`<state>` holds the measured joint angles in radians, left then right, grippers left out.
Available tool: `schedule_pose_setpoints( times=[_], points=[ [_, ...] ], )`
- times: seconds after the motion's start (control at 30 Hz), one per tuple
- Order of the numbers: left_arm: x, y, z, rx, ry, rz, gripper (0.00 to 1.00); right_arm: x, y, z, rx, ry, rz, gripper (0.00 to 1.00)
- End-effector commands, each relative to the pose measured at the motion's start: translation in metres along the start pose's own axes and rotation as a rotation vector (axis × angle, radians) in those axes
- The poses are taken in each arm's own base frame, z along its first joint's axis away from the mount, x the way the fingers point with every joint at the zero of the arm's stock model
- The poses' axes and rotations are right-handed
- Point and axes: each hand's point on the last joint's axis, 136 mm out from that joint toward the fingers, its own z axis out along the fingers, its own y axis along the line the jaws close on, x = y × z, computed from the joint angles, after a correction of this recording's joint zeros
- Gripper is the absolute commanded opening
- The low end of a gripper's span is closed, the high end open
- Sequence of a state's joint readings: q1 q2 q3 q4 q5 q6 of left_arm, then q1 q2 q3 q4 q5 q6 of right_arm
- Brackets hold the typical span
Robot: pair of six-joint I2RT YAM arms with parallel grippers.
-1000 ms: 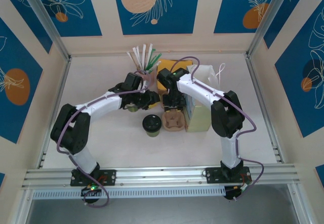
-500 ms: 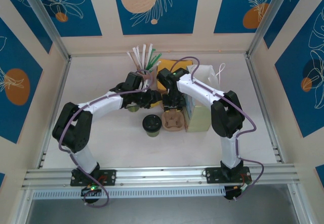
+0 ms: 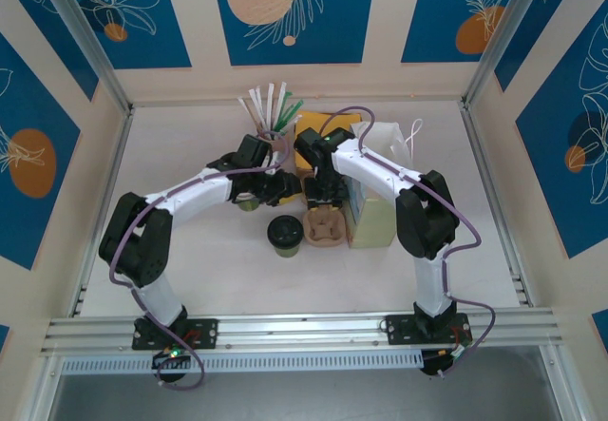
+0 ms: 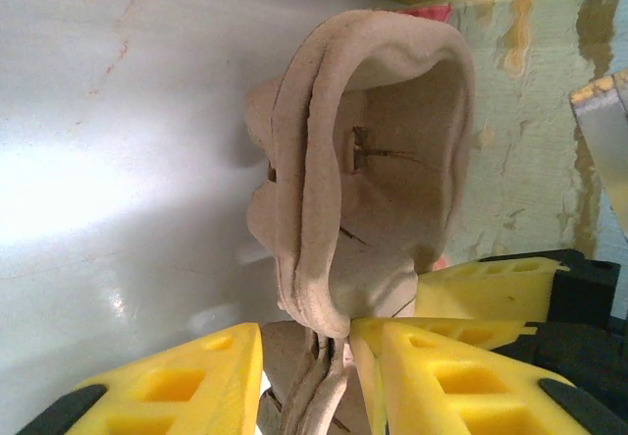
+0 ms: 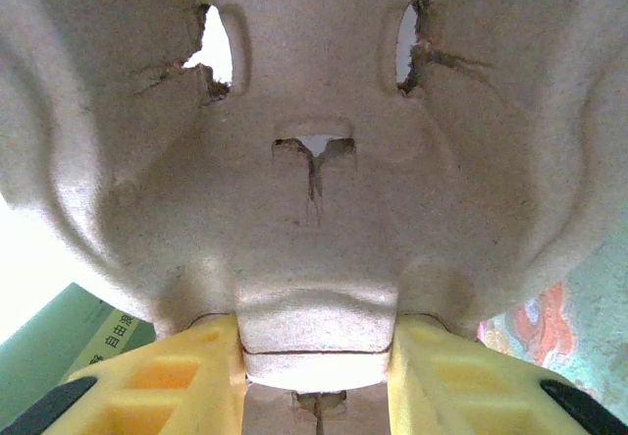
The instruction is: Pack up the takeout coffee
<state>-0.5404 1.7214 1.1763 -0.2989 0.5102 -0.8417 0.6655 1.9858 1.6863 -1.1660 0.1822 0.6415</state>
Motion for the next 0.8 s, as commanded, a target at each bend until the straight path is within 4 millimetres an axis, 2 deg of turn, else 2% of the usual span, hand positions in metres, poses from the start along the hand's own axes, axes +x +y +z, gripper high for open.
schedule_pose_setpoints(
  times=[0.0, 0.37, 0.47, 0.77],
  points=[
    [0.001, -0.006, -0.002, -0.021, 0.0, 0.041, 0.35, 0.001, 0.006, -0.006, -0.028, 0.005, 0.017, 0.38],
    [0.002, -0.009, 0.006, -0.018, 0.011, 0.05, 0.33, 0.0, 0.008, -0.007, -0.03, 0.002, 0.015, 0.38],
    [0.003, -0.009, 0.01, -0.017, 0.018, 0.048, 0.26, 0.0, 0.008, -0.007, -0.03, 0.003, 0.015, 0.38],
    [0.004, -0.008, 0.014, -0.014, 0.026, 0.046, 0.22, 0.0, 0.006, -0.006, -0.024, 0.005, 0.015, 0.38]
  ],
)
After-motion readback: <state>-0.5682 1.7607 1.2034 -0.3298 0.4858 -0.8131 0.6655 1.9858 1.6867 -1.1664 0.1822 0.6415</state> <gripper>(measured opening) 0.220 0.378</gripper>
